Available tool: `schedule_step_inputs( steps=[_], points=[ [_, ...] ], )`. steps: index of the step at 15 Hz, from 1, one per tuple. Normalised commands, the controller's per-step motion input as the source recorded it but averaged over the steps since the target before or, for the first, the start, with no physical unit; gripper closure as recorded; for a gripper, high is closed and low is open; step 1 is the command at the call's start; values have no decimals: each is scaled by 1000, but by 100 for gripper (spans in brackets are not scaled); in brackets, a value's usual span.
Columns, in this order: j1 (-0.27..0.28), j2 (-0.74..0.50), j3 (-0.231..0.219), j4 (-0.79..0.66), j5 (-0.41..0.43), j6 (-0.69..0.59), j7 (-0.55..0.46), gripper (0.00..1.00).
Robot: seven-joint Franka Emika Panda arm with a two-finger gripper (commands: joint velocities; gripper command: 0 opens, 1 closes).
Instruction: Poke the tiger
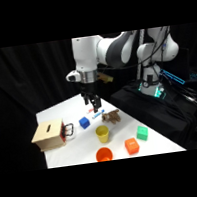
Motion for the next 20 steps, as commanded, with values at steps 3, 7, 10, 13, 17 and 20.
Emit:
schedule_step_inputs(
  steps=[3, 7, 10, 13, 17, 20],
  points=[
    [-24, -34, 16, -36, 26, 10, -30, 0],
    [-62, -186, -19, -242, 42, 109, -58, 0],
    [-78, -311, -39, -370, 26, 145, -58, 0],
    [-75, -363, -42, -408, -23, 179, -13, 26],
    [-69, -276, -26, -355, -20, 217, -19, 60],
    [-45, -150, -1, -292, -20, 268, -11, 84]
  ],
)
